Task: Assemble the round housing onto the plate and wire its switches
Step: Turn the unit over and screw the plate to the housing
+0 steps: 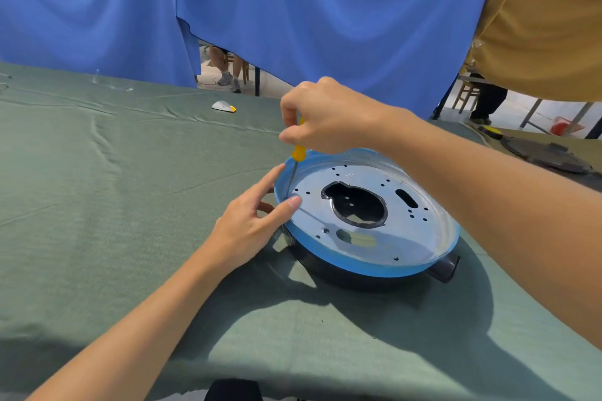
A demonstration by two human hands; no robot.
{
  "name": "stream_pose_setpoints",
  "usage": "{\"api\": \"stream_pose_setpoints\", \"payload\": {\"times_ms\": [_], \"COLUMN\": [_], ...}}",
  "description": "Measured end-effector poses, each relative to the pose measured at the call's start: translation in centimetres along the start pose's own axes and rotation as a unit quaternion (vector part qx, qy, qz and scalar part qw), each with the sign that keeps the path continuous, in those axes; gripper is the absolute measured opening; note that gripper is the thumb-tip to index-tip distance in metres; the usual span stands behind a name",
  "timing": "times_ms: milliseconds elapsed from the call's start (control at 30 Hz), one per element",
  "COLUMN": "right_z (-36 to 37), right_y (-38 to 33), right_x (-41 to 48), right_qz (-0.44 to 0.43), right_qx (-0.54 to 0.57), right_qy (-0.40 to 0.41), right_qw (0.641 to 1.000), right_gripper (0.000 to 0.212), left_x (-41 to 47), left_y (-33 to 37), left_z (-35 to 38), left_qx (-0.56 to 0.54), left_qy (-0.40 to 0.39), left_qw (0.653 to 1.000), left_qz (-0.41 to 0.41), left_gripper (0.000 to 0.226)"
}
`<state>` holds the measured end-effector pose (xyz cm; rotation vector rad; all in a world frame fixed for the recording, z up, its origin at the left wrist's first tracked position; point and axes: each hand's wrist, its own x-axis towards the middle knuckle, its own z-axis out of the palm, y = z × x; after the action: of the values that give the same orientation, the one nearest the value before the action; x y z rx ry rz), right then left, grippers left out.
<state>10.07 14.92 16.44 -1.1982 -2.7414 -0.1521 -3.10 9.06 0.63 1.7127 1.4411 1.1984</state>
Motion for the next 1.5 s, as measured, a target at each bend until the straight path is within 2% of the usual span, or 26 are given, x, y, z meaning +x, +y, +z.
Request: {"api": "stream_pose_setpoints", "payload": {"times_ms": [67,133,200,267,333,433,533,700,800,900,1067,1200,1267,1400,1500], "right_z": [0.2,-0.5,-1.4,-1.5,-1.1,-0.2,0.2,-0.7,-1.6,-2.1,-2.9,-2.7,-2.3,-1.1,-1.2], "right_y": [0.2,0.1,0.0,0.0,-0.2,-0.2,-0.2,-1.2,-1.8,-2.2,-2.4,-1.9,-1.5,-1.1,-1.3], "right_x": [0.2,0.1,-0.1,-0.2,-0.2,0.4,0.8,0.5,0.1,-0.3,0.0,0.3,0.4,0.6,0.5], "right_qz": [0.018,0.043,0.039,0.007,-0.012,0.008,0.051,0.032,-0.013,-0.05,-0.099,-0.075,-0.047,0.009,0.04], "right_qx": [-0.021,-0.017,0.009,0.024,0.032,0.011,-0.011,-0.075,-0.119,-0.147,-0.107,-0.081,-0.086,-0.071,-0.085], "right_qy": [-0.014,-0.068,-0.114,-0.092,-0.027,0.022,0.018,-0.037,-0.056,-0.071,-0.101,-0.084,-0.074,-0.035,-0.061], "right_qw": [1.0,0.997,0.993,0.995,0.999,1.0,0.998,0.996,0.991,0.985,0.984,0.99,0.992,0.997,0.994], "right_gripper": [0.026,0.04,0.033,0.024,0.015,0.032,0.042,0.048,0.038,0.013,0.012,0.004,0.011,0.041,0.046], "left_x": [-0.2,-0.4,-0.4,-0.5,-0.5,-0.6,-0.5,-0.5,-0.5,-0.5,-0.5,-0.5,-0.5,-0.5,-0.5], "left_y": [0.1,0.2,0.3,0.4,0.5,0.4,0.3,0.3,0.3,0.3,0.1,0.1,0.2,0.3,0.3], "left_z": [-0.1,-0.1,-0.2,-0.3,-0.3,-0.3,-0.2,-0.3,-0.3,-0.3,-0.2,-0.2,-0.2,-0.2,-0.2], "left_qx": [0.008,0.015,0.015,0.019,0.023,0.023,0.025,0.024,0.021,0.021,0.021,0.022,0.022,0.021,0.015], "left_qy": [-0.018,-0.032,-0.035,-0.035,-0.033,-0.032,-0.03,-0.032,-0.031,-0.03,-0.03,-0.032,-0.03,-0.031,-0.029], "left_qw": [1.0,0.999,0.999,0.999,0.999,0.999,0.999,0.999,0.999,0.999,0.999,0.999,0.999,0.999,0.999], "left_qz": [0.007,0.014,0.016,0.019,0.021,0.025,0.025,0.029,0.028,0.03,0.028,0.025,0.025,0.027,0.025], "left_gripper": [0.07,0.085,0.088,0.086,0.083,0.084,0.09,0.085,0.078,0.076,0.083,0.088,0.087,0.083,0.081]}}
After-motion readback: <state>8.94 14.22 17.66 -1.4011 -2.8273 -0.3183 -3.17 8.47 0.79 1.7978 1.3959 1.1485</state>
